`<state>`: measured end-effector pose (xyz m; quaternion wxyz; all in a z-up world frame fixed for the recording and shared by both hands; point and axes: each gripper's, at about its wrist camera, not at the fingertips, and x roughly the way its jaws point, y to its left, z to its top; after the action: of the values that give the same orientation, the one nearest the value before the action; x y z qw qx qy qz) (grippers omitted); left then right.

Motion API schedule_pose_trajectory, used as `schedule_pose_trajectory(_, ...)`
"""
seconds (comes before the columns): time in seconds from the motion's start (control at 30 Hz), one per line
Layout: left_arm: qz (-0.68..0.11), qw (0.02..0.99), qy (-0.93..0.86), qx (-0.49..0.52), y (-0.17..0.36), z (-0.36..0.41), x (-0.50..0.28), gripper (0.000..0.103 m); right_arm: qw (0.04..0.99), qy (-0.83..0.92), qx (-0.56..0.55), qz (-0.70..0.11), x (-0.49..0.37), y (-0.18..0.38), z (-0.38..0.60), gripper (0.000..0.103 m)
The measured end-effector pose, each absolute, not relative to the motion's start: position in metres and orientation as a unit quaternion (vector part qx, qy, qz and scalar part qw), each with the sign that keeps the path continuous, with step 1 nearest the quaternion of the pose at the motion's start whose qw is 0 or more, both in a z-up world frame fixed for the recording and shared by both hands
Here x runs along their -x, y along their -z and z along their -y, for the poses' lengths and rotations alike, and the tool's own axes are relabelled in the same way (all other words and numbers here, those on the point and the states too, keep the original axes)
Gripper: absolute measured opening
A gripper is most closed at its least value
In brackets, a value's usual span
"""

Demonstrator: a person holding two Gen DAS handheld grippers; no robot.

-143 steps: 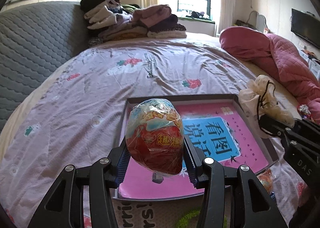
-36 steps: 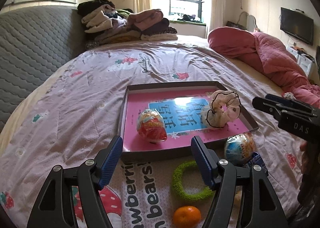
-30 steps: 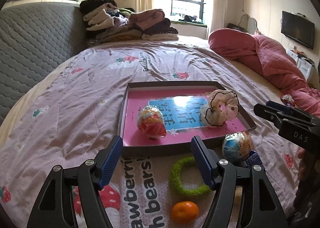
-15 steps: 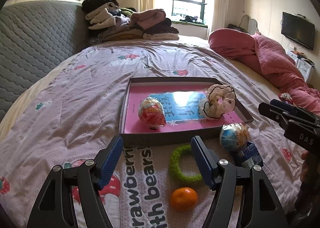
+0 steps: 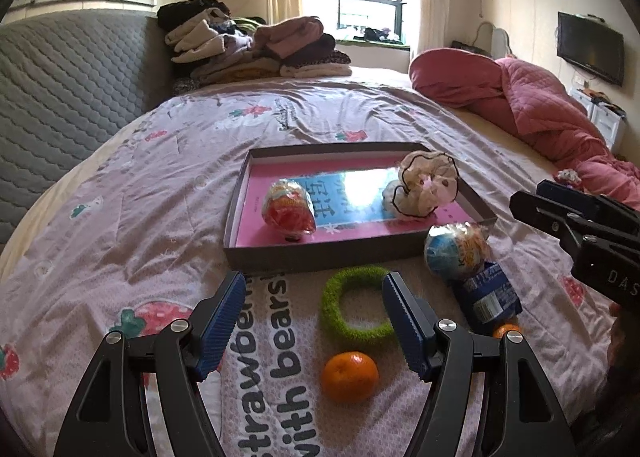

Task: Organize objects
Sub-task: 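Withdraw both open tools back from the tray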

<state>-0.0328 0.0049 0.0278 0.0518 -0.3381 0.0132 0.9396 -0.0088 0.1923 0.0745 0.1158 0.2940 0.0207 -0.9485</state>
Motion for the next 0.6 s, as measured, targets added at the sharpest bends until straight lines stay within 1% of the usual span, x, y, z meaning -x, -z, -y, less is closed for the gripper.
schedule_pose_trajectory(0.17,-0.009,0.050,-0.936,0.348,-0.022,-0.004,0.032,0.072,0.118,0.949,-0.291,-0.017,0.005,-0.073,-0.194,0.051)
schedule_pose_trajectory(0.3,-0.012,0.048,-0.936,0.348,-0.020,-0.005,0.033,0.072,0.122,0.951,-0.283,-0.011,0.000,-0.073,-0.196,0.055)
schedule_pose_trajectory(0.6,-0.022,0.054,-0.932,0.357,-0.016,-0.007,0.034,0.072,0.124,0.950,-0.287,-0.012,-0.010,-0.067,-0.201,0.057)
